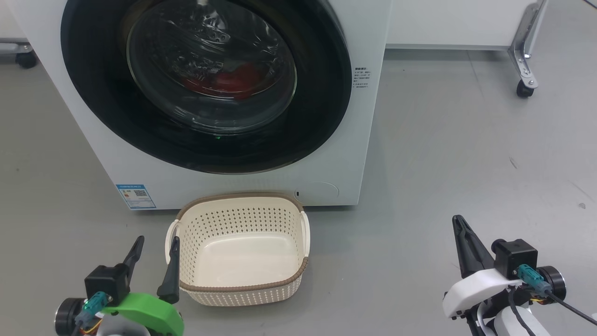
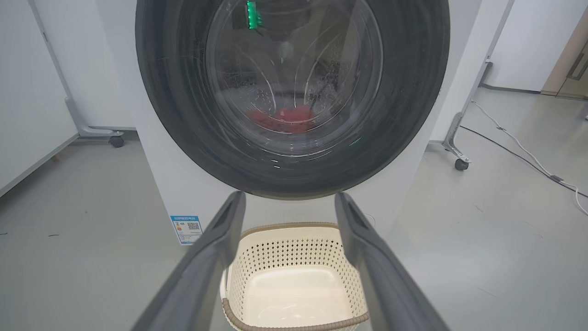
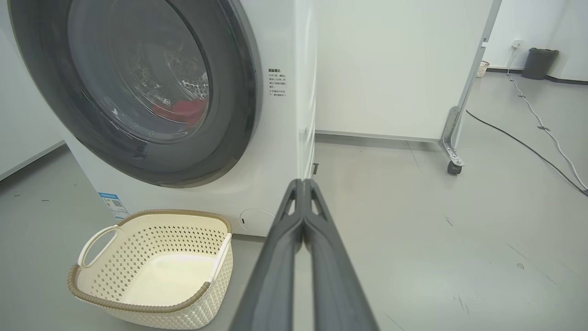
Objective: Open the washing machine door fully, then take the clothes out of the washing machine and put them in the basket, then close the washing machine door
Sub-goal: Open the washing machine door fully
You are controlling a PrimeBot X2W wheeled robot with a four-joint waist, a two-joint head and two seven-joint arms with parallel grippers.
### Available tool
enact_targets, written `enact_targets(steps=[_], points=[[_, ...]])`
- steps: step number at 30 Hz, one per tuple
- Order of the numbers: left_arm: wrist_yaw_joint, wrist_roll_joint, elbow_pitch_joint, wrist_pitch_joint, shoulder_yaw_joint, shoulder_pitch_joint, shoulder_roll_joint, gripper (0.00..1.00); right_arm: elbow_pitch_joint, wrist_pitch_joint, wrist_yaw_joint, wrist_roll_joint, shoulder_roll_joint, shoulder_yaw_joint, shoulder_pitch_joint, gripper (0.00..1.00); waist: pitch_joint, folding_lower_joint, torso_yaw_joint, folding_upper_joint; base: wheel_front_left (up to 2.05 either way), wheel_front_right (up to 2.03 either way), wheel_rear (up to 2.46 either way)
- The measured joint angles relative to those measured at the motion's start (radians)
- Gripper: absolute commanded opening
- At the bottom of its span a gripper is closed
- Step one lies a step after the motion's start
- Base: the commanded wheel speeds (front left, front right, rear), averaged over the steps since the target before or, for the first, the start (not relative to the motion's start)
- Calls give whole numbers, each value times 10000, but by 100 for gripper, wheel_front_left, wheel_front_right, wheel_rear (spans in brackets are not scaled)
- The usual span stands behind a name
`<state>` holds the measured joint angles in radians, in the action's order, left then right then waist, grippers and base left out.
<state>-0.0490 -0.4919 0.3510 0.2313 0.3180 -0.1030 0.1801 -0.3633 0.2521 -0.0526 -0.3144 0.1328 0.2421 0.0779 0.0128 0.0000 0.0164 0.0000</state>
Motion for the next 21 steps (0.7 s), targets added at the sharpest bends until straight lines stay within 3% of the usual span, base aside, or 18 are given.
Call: enact_targets(steps=[15, 21], points=[[-2, -2, -71, 2, -31, -60, -31, 100, 2, 0, 257, -127, -58, -211, 99, 0, -230, 0, 41, 0, 0, 0, 0], [-2, -2, -301, 86, -44, -425, -48, 100, 176, 0, 614, -1542, -512, -974, 640, 0, -610, 0, 110, 0, 0, 0, 0]])
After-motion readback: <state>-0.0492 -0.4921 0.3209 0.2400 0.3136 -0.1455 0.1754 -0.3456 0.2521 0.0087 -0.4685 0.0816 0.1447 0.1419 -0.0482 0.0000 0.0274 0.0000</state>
